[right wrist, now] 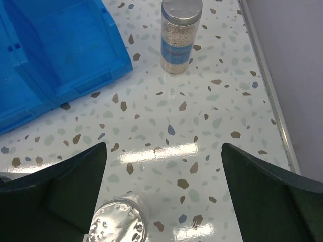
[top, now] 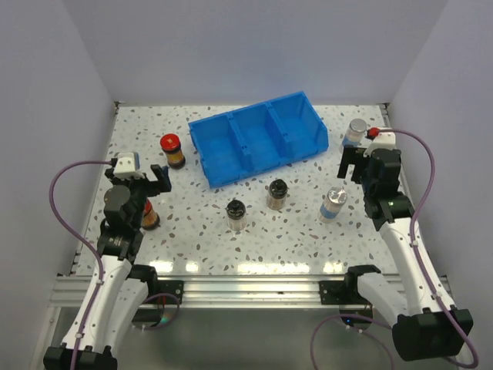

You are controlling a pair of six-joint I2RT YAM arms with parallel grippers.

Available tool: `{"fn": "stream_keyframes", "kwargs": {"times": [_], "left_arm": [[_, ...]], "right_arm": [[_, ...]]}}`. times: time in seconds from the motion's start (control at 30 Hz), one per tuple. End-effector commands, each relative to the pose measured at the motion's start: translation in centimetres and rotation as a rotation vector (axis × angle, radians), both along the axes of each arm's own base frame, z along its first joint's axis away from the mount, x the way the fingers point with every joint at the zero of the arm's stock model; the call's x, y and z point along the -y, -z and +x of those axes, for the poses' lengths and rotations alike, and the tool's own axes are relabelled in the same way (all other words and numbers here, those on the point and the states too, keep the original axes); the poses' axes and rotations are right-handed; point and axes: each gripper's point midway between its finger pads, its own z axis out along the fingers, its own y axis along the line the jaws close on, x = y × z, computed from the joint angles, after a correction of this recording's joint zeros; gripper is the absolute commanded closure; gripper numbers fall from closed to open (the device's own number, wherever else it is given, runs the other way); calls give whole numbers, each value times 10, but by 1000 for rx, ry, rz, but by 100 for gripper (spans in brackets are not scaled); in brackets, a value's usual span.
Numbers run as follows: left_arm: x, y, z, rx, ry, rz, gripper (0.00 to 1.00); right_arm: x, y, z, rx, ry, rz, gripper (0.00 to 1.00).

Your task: Organize the condiment bottles

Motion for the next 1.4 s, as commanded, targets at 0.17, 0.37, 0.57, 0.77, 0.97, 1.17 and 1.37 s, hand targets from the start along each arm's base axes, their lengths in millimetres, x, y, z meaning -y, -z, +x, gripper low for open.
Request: {"fn": "stream_keyframes", "kwargs": {"times": [0.17, 0.37, 0.57, 0.77, 0.97, 1.17, 1.37], "left_arm": [[12, -30, 8, 25, 56, -32, 0], [13, -25, 21, -106, 46, -47, 0], [18, -19, 53, -206, 62, -89, 0], [20, 15, 86, -365, 50, -95, 0], [8, 46, 123, -484, -11, -37, 1], [11, 70, 161, -563, -3, -22, 3], [11, 95, 184, -649, -4, 2, 6]], "right_arm": [[-69, -14, 5, 50, -534, -100, 2], [-88, 17, -6, -72, -754, -190, 1], [-99, 33, -21, -129, -855, -175, 1], [-96, 27, -25, -93, -841, -194, 2], [-97, 26, -25, -90, -844, -192, 1], [-94, 25, -24, -86, -826, -205, 1], [-92, 24, -22, -81, -811, -217, 1]]}}
